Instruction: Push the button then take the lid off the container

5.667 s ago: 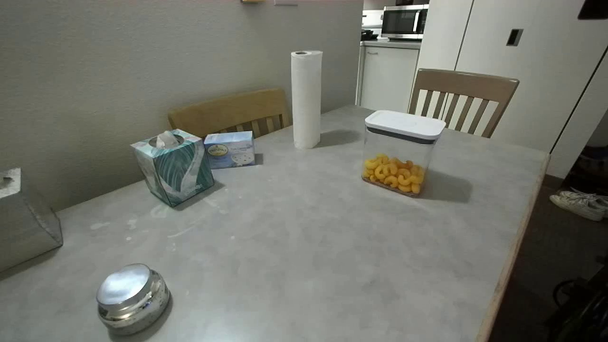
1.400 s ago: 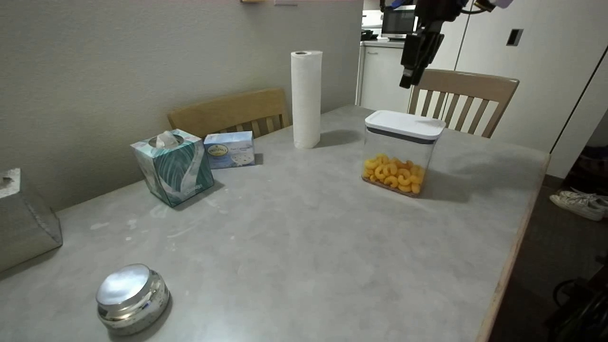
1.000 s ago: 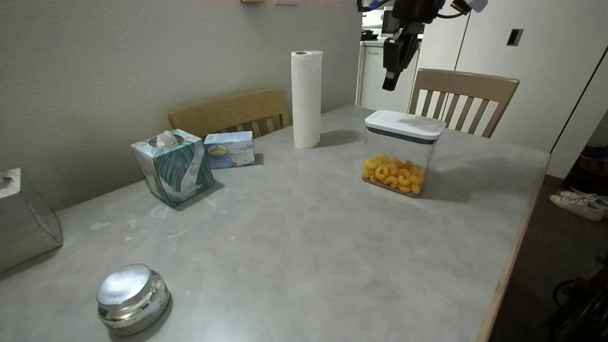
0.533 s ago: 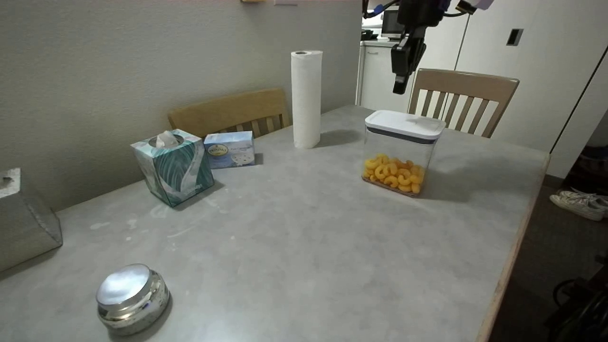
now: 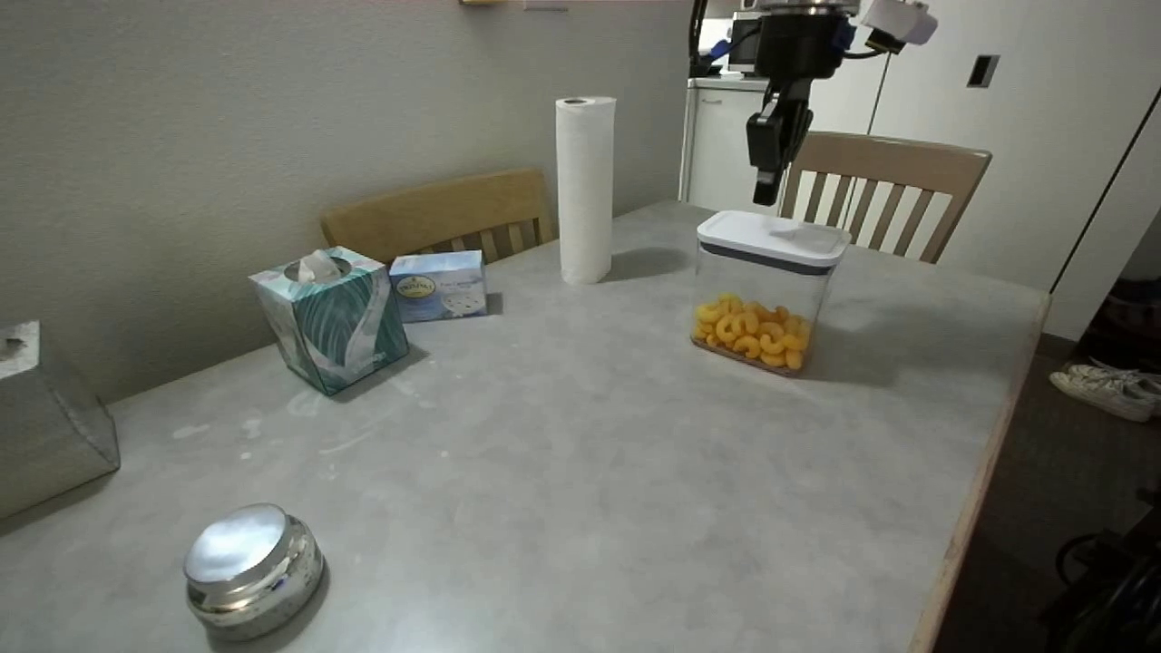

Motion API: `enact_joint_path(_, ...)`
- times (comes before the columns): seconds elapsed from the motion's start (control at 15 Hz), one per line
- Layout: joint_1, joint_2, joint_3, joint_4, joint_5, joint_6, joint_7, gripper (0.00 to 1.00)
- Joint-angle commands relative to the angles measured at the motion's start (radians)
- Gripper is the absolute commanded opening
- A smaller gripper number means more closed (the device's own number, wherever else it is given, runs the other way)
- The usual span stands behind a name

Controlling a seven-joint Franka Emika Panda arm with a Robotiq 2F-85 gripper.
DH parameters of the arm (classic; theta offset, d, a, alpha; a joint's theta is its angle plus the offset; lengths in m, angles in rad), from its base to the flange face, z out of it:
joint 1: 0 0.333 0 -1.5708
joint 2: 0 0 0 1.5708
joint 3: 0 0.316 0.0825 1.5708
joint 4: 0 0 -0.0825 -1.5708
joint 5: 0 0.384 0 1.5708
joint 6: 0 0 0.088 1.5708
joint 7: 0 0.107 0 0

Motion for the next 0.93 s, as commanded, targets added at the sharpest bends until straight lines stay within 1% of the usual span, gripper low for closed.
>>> enact_joint_path(0.0, -0.036, 0.05, 0.026, 0.005, 0.027, -0.011, -0.038, 0.0)
enact_joint_path(0.27, -0.048, 0.099, 0.032, 0.016, 0.026, -0.008, -0.05, 0.0)
enact_joint_path(0.73, -0.059, 0.077, 0.034, 0.02, 0.029, -0.007, -0.052, 0.0)
enact_joint_path(0.87, -0.07, 0.1, 0.039, 0.012, 0.047, -0.004, -0.071, 0.0)
